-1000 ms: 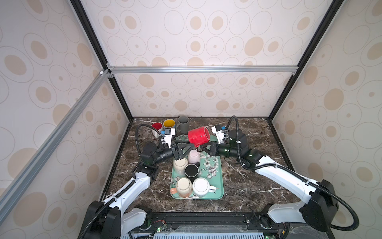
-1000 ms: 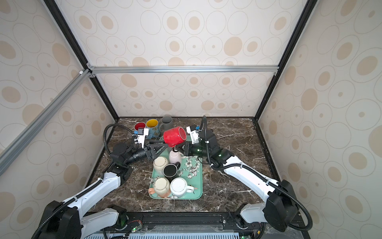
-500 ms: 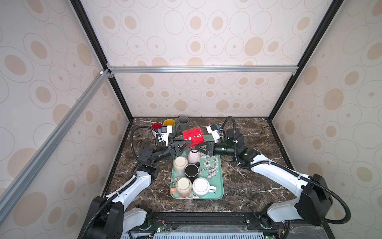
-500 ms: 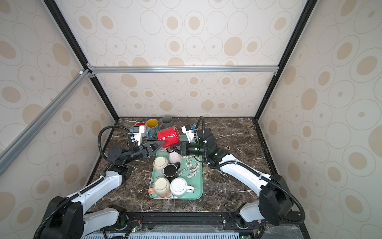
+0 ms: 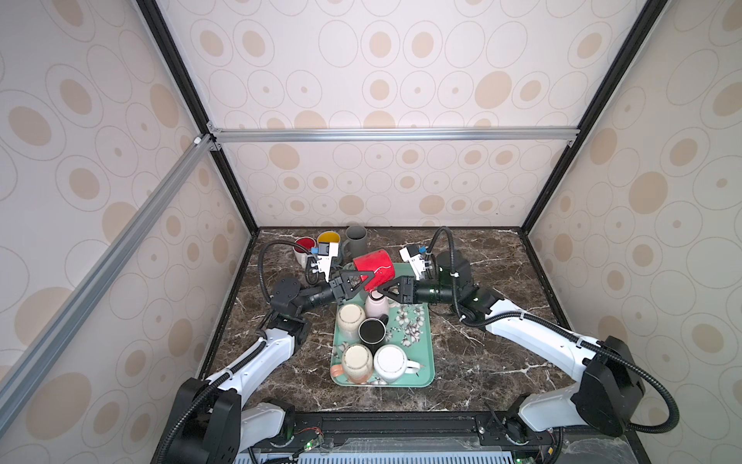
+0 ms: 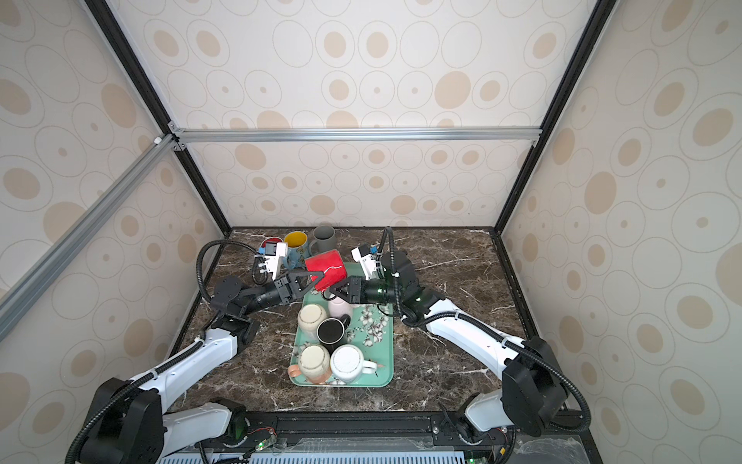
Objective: Turn the mug right side up
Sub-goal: Place the mug at the center of the table.
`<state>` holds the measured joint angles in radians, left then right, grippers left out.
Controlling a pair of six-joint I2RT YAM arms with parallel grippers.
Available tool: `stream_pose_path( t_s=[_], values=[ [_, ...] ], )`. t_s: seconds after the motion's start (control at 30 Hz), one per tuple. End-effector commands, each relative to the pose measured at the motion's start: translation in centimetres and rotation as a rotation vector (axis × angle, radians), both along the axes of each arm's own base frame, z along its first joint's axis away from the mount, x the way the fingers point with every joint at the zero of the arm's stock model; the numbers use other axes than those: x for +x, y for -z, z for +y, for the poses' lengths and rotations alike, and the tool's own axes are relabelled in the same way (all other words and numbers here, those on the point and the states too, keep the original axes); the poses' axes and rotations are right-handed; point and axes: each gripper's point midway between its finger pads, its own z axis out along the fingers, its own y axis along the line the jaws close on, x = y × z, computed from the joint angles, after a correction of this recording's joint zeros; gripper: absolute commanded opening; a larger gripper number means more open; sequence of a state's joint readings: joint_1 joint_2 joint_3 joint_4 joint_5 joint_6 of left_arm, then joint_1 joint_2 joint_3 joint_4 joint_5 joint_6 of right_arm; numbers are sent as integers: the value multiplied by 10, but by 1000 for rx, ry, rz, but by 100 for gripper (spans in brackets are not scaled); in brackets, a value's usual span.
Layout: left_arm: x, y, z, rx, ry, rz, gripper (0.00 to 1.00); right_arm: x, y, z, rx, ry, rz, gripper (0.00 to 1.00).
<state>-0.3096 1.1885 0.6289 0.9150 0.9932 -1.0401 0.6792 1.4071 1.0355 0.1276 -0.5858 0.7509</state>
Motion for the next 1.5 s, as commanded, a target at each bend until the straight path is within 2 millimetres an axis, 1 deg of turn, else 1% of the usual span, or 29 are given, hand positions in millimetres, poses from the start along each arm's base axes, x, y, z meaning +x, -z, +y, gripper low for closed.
stream_pose_path(
  t_s=[0.0, 0.07, 0.23, 0.37, 0.47, 0.6, 0.77, 0.9, 1.03, 1.2, 1.23, 1.4, 1.47],
  values=[
    [0, -25, -3, 47, -3, -104, 0, 13, -17, -14, -26, 89, -76, 40],
    [8, -23, -5, 87, -21, -95, 0, 17, -11, -25, -54, 130, -71, 40],
    [37, -13, -7, 240, -96, -75, 0, 27, 9, -64, -123, 248, -26, 40],
    [56, -2, -18, 371, -134, -56, 0, 30, 26, -93, -177, 324, 16, 41],
    [67, 8, -36, 450, -136, -46, 0, 31, 36, -113, -199, 371, 36, 41],
    [76, 22, -69, 523, -103, -42, 0, 29, 43, -139, -259, 422, 34, 41],
    [89, 46, -104, 618, -71, -37, 0, 20, 44, -179, -438, 516, -10, 42],
    [94, 66, -137, 701, -26, -38, 0, 9, 45, -209, -568, 593, -31, 43],
    [99, 86, -171, 793, 7, -47, 0, -4, 46, -227, -609, 643, -28, 44],
    [101, 118, -208, 952, 8, -46, 0, -22, 44, -246, -615, 711, -40, 44],
    [99, 126, -213, 987, 16, -43, 0, -24, 42, -250, -614, 726, -46, 44],
    [95, 151, -243, 1101, 19, -35, 0, -41, 27, -270, -607, 797, -99, 45],
    [95, 154, -254, 1115, 13, -38, 0, -46, 21, -277, -605, 824, -119, 45]
  ],
)
